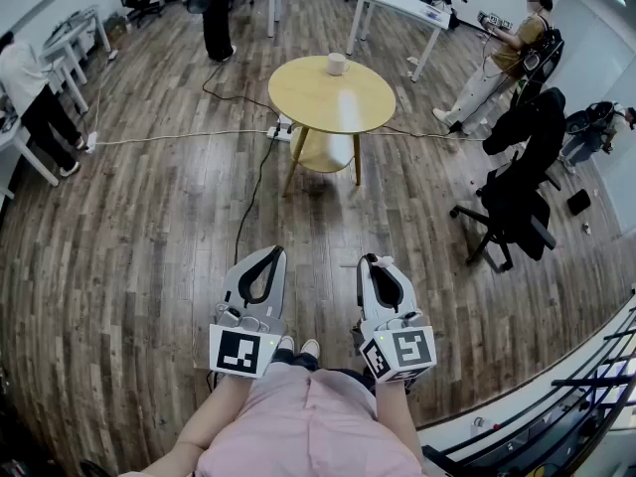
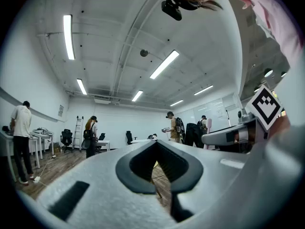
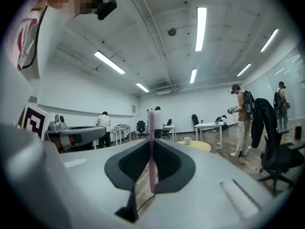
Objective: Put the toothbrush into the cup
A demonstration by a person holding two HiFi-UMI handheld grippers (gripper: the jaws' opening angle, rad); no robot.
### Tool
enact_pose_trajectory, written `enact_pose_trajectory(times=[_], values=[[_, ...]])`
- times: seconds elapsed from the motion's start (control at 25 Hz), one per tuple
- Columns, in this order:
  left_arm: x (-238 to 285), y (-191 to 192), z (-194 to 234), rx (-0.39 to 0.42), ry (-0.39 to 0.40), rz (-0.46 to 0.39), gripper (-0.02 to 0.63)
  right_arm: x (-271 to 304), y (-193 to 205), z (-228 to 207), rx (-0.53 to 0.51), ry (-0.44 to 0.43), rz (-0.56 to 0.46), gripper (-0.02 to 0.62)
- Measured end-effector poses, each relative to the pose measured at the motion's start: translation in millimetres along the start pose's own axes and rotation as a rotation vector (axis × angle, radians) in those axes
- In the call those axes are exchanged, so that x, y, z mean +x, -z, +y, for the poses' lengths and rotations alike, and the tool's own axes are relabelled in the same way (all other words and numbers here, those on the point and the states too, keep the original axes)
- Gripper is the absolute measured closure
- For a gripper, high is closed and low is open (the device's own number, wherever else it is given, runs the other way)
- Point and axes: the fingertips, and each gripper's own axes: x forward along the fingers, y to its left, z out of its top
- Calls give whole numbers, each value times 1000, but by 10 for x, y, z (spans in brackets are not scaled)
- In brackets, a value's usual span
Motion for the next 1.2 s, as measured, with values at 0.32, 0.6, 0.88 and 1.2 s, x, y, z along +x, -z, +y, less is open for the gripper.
enact_pose_trajectory(times=[0.32,0.6,0.88,1.2], values=[[-21,40,8,-4,2,1,609,-3,51,18,1,-1,2,566],[55,42,-8,-4,-4,7,609,7,33,-48,13,-22,-3,566],[184,77,-14,-14,-10,6,609,48,67,-204,37,-17,5,565],[284,259,-18,1,-35,20,609,140,217,-430,32,-28,40,565]])
